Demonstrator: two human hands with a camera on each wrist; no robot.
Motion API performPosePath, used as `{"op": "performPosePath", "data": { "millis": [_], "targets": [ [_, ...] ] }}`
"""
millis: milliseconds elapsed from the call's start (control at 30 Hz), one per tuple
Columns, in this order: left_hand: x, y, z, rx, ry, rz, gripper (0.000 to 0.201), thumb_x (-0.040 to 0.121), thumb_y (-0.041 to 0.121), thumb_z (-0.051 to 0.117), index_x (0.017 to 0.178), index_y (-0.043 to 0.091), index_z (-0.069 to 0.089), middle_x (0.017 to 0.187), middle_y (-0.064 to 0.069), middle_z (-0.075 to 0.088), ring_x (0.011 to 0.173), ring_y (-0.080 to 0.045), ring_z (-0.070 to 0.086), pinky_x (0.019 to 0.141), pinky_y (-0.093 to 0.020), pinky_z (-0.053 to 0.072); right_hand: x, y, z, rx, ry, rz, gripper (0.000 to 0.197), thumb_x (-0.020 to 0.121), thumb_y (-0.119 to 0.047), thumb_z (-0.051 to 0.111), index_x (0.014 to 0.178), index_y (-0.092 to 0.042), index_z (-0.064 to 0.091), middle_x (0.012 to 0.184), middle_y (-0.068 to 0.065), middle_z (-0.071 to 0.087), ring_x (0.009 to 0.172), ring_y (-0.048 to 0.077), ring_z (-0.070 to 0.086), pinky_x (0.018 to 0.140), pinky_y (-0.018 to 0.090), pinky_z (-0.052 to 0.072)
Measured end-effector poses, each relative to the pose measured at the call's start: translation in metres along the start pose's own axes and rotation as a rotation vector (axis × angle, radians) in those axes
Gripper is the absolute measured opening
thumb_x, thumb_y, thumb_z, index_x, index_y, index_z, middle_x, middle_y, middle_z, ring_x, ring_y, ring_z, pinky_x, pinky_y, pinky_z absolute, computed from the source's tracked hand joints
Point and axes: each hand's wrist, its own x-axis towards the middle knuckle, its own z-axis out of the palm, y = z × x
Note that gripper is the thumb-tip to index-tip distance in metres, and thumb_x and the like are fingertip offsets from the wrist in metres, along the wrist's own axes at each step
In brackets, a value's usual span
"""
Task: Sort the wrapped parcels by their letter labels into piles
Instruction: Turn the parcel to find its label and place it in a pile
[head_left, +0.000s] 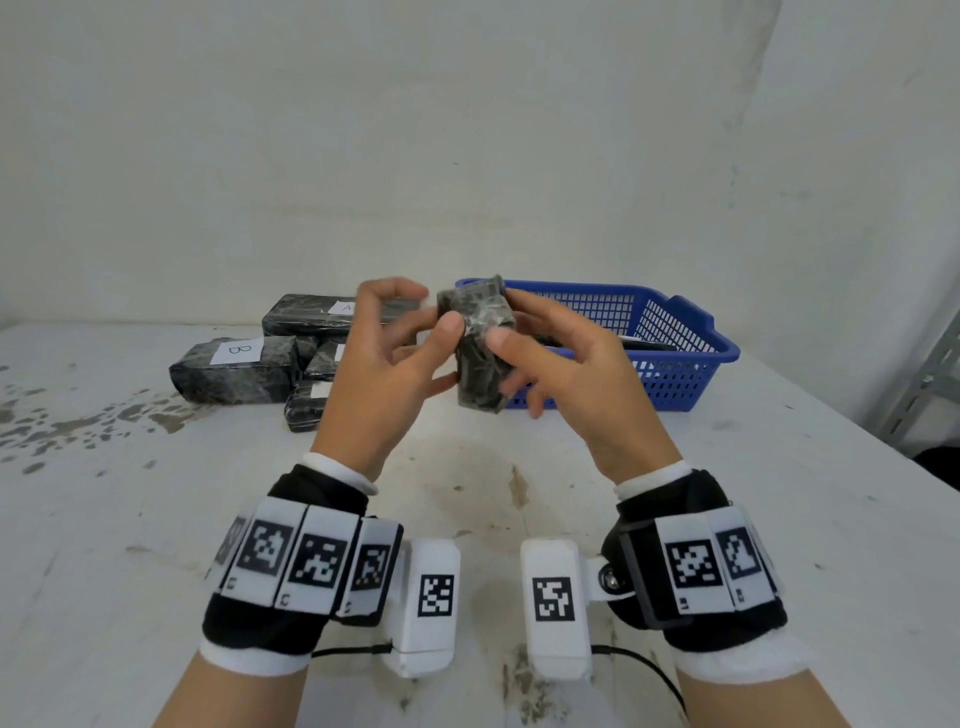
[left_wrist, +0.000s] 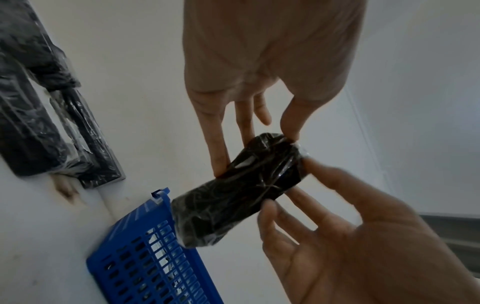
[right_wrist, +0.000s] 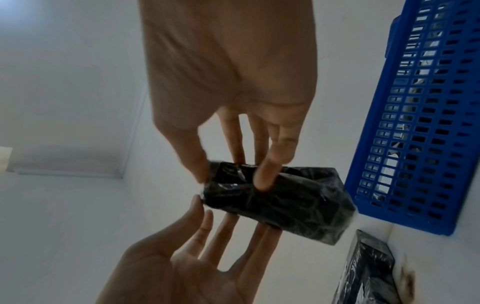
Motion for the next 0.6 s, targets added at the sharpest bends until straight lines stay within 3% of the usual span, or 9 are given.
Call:
{"op": "performPosePath", "data": {
  "millis": [67, 133, 233, 400, 600],
  "targets": [
    [-0.001, 0.0008, 0.0008, -0.006, -0.011, 0.014, 0.03, 0.093, 0.013, 0.059, 0.121, 0.017, 0.049, 0.103, 0.004, 0.07, 0.09, -0.008, 0.067, 0.082, -0.032, 0.058, -0.0004, -0.0012, 0.002, 0.053, 0.012, 0.001, 0.037, 0.091, -0.03, 0.072, 0.127, -0.022, 0.065, 0.118, 0.002, 0.07, 0.078, 0.02, 0.073, 0.066, 0.032, 0.058],
    [-0.002, 0.0018, 0.0031, -0.008, -0.018, 0.02, 0.023, 0.093, 0.015, 0.059, 0.116, 0.015, 0.058, 0.101, 0.006, 0.069, 0.092, -0.008, 0.066, 0.086, -0.033, 0.056, 0.0004, 0.0009, 0.0026, 0.061, 0.035, -0.024, 0.037, 0.089, -0.031, 0.074, 0.124, -0.02, 0.066, 0.119, 0.005, 0.069, 0.092, 0.027, 0.074, 0.079, 0.04, 0.061],
    [-0.0015, 0.0008, 0.0038, -0.019, 0.002, 0.045, 0.012, 0.092, 0.014, 0.061, 0.103, 0.019, 0.063, 0.092, 0.011, 0.07, 0.086, -0.004, 0.066, 0.083, -0.028, 0.056, -0.0003, 0.0022, 0.0031, 0.094, 0.017, -0.028, 0.036, 0.091, -0.023, 0.072, 0.126, -0.016, 0.065, 0.12, 0.009, 0.068, 0.096, 0.027, 0.074, 0.083, 0.039, 0.061],
    [-0.0006, -0.0008, 0.004, -0.002, -0.021, 0.079, 0.01, 0.092, 0.01, 0.06, 0.097, 0.018, 0.064, 0.08, 0.015, 0.07, 0.08, -0.004, 0.066, 0.078, -0.024, 0.055, -0.001, 0.001, 0.0055, 0.083, 0.01, -0.053, 0.037, 0.09, -0.021, 0.073, 0.125, -0.013, 0.065, 0.12, 0.008, 0.069, 0.098, 0.023, 0.073, 0.085, 0.041, 0.061],
    [-0.0002, -0.0015, 0.0023, 0.031, -0.022, 0.11, 0.008, 0.088, 0.018, 0.067, 0.096, 0.021, 0.065, 0.087, 0.014, 0.07, 0.089, -0.009, 0.066, 0.083, -0.029, 0.053, -0.0018, -0.0001, 0.0065, 0.093, 0.015, -0.082, 0.033, 0.091, -0.022, 0.072, 0.121, -0.01, 0.066, 0.117, 0.008, 0.07, 0.097, 0.021, 0.073, 0.082, 0.036, 0.061]
  ]
}}
